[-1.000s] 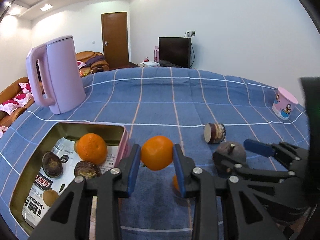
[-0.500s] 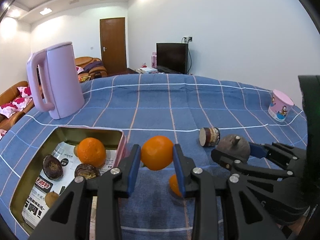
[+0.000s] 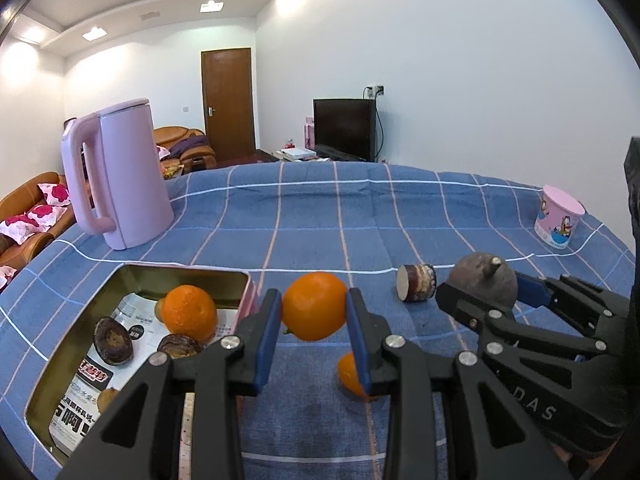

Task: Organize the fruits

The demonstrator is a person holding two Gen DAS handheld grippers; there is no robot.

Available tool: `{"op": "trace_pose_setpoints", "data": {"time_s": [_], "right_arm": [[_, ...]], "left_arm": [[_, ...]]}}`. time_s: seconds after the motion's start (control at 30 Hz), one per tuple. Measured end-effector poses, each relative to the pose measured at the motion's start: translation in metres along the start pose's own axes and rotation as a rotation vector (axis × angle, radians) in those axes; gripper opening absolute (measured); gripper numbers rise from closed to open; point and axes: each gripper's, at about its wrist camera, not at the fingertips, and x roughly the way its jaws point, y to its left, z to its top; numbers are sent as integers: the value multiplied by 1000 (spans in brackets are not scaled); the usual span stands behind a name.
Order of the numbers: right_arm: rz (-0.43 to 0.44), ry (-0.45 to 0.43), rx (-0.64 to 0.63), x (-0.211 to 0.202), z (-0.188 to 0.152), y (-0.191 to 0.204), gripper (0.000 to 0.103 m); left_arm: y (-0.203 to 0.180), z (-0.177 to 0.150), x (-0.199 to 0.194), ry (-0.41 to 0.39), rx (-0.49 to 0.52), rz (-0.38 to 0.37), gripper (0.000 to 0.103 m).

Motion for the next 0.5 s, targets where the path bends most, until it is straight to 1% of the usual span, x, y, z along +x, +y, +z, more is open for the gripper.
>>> {"op": "trace_pose_setpoints", "data": {"time_s": [0.23,0.5], "right_arm": [[-13,-59,-18,-11,-1,3,50],[-21,-103,-17,-19,-1,4,50]], "left_arm": [[0,0,-5,-23,6,6,34],[-3,-1,-11,-57,21,19,34]]}}
